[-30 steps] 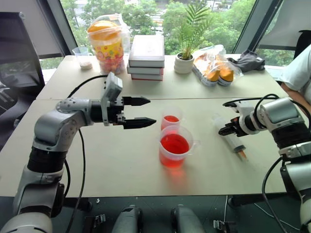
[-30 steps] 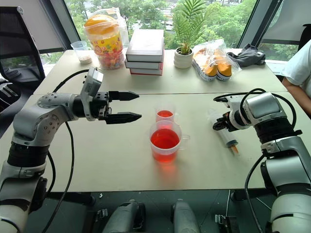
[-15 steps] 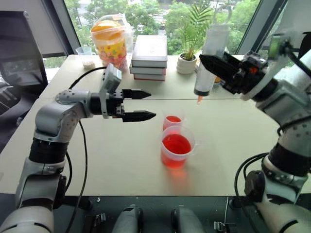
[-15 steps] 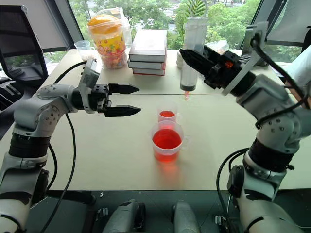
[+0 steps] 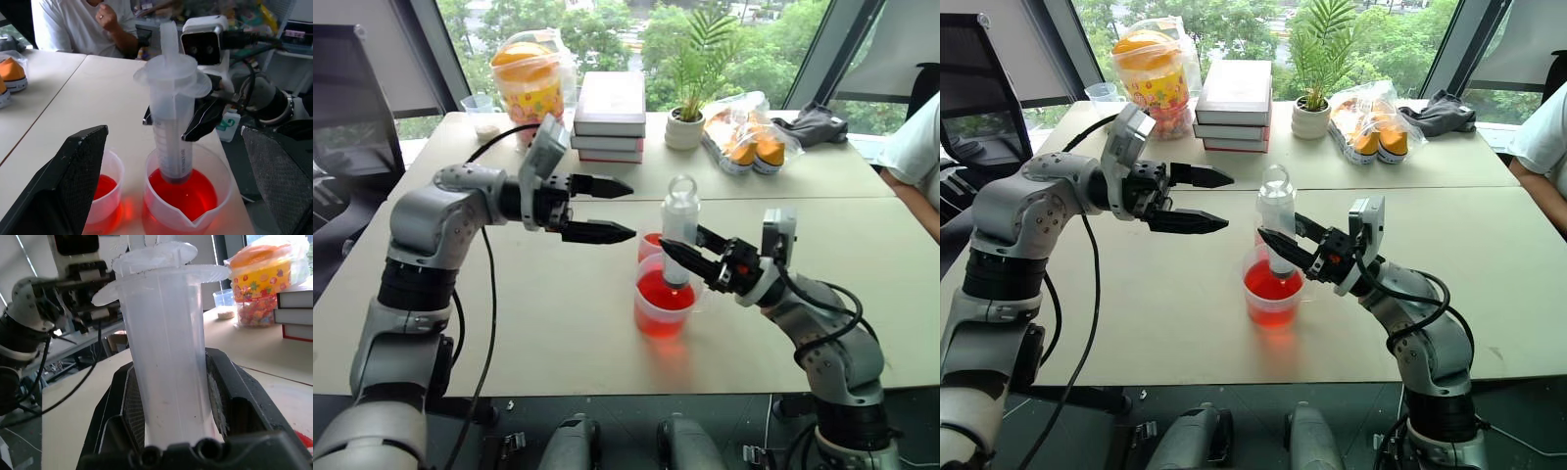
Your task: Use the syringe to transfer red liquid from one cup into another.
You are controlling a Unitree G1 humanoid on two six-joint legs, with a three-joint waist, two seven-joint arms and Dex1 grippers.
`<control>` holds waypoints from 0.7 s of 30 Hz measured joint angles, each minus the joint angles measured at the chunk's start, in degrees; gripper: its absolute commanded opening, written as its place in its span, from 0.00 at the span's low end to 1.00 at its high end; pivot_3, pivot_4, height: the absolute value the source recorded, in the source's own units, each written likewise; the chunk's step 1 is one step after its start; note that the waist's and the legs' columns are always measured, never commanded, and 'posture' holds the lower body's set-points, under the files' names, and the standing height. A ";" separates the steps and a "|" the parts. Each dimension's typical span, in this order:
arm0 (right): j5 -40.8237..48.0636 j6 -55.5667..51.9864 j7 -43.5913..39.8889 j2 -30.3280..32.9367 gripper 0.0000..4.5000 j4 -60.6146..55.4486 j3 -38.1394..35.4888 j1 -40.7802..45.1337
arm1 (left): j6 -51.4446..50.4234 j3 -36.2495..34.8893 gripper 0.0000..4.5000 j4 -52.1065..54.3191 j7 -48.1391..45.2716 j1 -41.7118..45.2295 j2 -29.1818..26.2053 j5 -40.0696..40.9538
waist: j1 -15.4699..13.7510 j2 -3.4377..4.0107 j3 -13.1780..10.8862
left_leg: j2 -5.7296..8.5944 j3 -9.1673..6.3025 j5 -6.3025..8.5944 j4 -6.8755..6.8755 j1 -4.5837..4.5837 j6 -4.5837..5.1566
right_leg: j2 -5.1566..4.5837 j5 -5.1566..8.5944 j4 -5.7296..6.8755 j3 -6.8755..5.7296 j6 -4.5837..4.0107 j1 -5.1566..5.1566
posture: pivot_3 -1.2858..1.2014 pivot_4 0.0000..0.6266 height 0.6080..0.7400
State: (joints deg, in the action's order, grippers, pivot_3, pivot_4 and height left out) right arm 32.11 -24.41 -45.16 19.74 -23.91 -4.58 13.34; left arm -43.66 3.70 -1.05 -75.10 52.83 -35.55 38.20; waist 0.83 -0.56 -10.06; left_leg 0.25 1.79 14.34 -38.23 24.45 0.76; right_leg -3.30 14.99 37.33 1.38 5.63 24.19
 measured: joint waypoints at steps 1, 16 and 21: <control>-0.79 1.52 -0.17 -0.16 0.31 0.76 0.78 -0.32 | -0.52 0.00 1.00 0.01 -0.26 0.35 0.28 0.22 | -0.01 0.00 0.00 | 0.00 0.00 0.00 0.00 0.00 0.00 | 0.00 0.00 0.00 0.00 0.00 0.00 | 0.52 0.24 1.00; -2.58 6.28 1.33 0.09 0.31 1.71 3.77 -2.18 | -0.89 2.59 0.88 -2.28 4.55 3.34 10.33 -0.49 | -0.06 0.00 0.00 | -0.01 -0.04 -0.01 -0.03 -0.06 -0.02 | 0.02 0.00 0.05 0.00 0.00 -0.06 | 0.52 0.24 1.00; -2.58 6.30 1.51 0.65 0.31 1.56 4.06 -2.18 | -0.88 2.58 0.33 -3.33 5.04 3.43 11.17 -0.74 | -0.10 0.00 0.00 | 0.00 -0.04 -0.01 -0.03 -0.05 -0.02 | 0.02 0.00 0.05 0.01 0.00 -0.06 | 0.52 0.24 1.00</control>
State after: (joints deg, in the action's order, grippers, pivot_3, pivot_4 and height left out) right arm 29.52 -18.10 -43.64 20.39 -22.35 -0.52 11.15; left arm -44.54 6.28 -4.38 -70.05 56.26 -24.38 37.46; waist 0.73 -0.57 -10.06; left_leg 0.25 1.75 14.32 -38.26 24.39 0.74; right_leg -3.28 14.99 37.38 1.38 5.63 24.13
